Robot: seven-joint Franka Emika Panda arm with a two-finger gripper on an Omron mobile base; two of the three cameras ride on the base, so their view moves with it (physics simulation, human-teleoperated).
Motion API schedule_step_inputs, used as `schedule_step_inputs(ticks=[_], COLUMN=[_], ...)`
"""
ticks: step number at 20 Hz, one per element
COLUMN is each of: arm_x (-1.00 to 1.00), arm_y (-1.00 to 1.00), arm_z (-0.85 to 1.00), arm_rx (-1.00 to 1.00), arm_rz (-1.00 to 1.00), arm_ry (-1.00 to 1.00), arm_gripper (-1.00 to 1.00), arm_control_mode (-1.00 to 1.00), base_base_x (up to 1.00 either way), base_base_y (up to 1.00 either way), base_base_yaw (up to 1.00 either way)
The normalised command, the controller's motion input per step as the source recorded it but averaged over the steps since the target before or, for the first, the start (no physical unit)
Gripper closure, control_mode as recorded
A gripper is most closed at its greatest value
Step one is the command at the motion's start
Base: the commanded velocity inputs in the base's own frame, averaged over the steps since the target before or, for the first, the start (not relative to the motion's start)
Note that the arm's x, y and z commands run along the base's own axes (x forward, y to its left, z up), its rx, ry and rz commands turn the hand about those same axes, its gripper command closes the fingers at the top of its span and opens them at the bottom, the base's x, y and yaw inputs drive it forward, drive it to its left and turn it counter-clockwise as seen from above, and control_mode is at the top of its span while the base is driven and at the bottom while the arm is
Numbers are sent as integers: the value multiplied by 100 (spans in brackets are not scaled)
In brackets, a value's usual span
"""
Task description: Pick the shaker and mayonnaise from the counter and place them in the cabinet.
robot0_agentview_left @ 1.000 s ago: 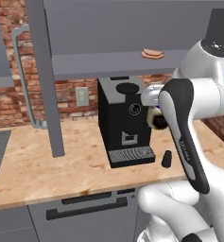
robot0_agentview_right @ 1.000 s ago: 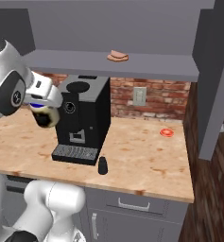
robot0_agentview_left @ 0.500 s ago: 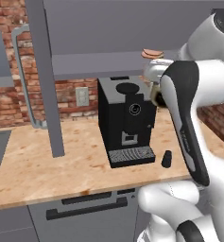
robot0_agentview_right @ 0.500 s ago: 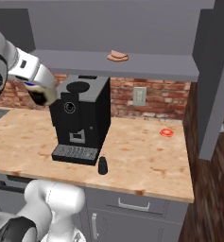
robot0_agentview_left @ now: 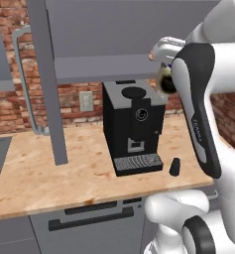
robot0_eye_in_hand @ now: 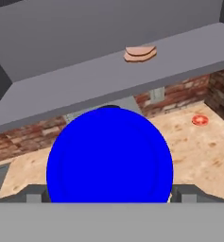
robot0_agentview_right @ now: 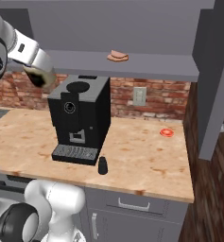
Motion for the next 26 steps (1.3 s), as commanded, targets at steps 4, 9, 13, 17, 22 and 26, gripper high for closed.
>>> schedule_step_inputs(ticks=[4,9,13,17,22,26], arm_x=[39,52,48,49,49,49], arm_y=[3,4,4,0,0,0], arm_z=[5,1,1,0,0,-3], arm_rx=[5,0,0,0,0,0], arm_rz=[0,0,0,0,0,0], arm_ry=[-5,-2,-3,-2,-1,0], arm_gripper=[100,100,100,100,100,100], arm_control_mode=[-100,-100,-100,-100,-100,-100], base_base_x=[0,0,0,0,0,0], base_base_y=[0,0,0,0,0,0], base_base_yaw=[0,0,0,0,0,0])
